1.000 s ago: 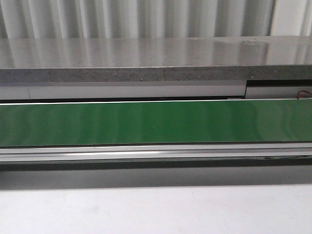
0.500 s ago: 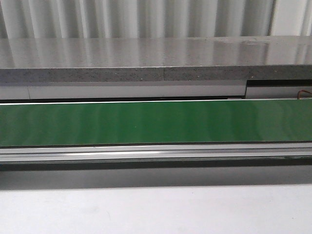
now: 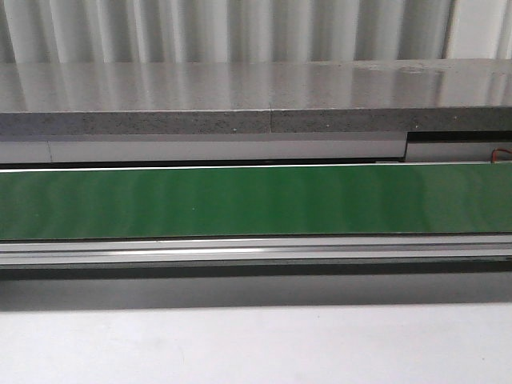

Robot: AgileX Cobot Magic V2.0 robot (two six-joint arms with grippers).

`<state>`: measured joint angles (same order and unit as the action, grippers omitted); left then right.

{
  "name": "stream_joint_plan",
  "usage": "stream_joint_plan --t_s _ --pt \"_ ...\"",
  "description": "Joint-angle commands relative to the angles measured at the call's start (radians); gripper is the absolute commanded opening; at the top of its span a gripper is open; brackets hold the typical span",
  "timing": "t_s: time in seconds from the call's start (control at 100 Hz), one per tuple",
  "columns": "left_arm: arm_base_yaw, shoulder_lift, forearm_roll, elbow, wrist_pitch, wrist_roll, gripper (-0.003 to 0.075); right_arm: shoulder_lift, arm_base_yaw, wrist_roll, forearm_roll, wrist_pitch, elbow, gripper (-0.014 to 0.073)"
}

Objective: Move button from right to left
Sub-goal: 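Reach the right gripper down to the yellow push button and grasp it, then lift the button with the right gripper and carry it over the belt end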

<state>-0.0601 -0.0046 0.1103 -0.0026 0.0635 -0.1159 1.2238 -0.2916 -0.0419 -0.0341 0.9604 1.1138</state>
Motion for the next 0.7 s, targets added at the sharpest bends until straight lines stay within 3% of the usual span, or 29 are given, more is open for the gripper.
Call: stream_joint_plan --t_s 0.0,0.21,0.38,0.69 --pt "-0.005 -0.035 -0.009 0.025 -0.080 -0.005 -0.0020 0.058 -0.047 0.042 0.008 -0.051 0.086 0.0631" --pt "-0.005 -0.035 -0.009 0.025 -0.080 -0.005 -0.0020 0.287 -0.154 0.122 0.016 -0.079 0.228 0.0631" --pt "-0.005 -0.035 -0.009 0.025 -0.080 -0.005 -0.0020 0.457 -0.232 0.262 0.164 -0.034 0.336 0.0627" --pt "-0.005 -0.035 -0.009 0.025 -0.080 -0.005 -0.0020 0.626 -0.253 0.415 0.192 -0.069 0.361 0.0612"
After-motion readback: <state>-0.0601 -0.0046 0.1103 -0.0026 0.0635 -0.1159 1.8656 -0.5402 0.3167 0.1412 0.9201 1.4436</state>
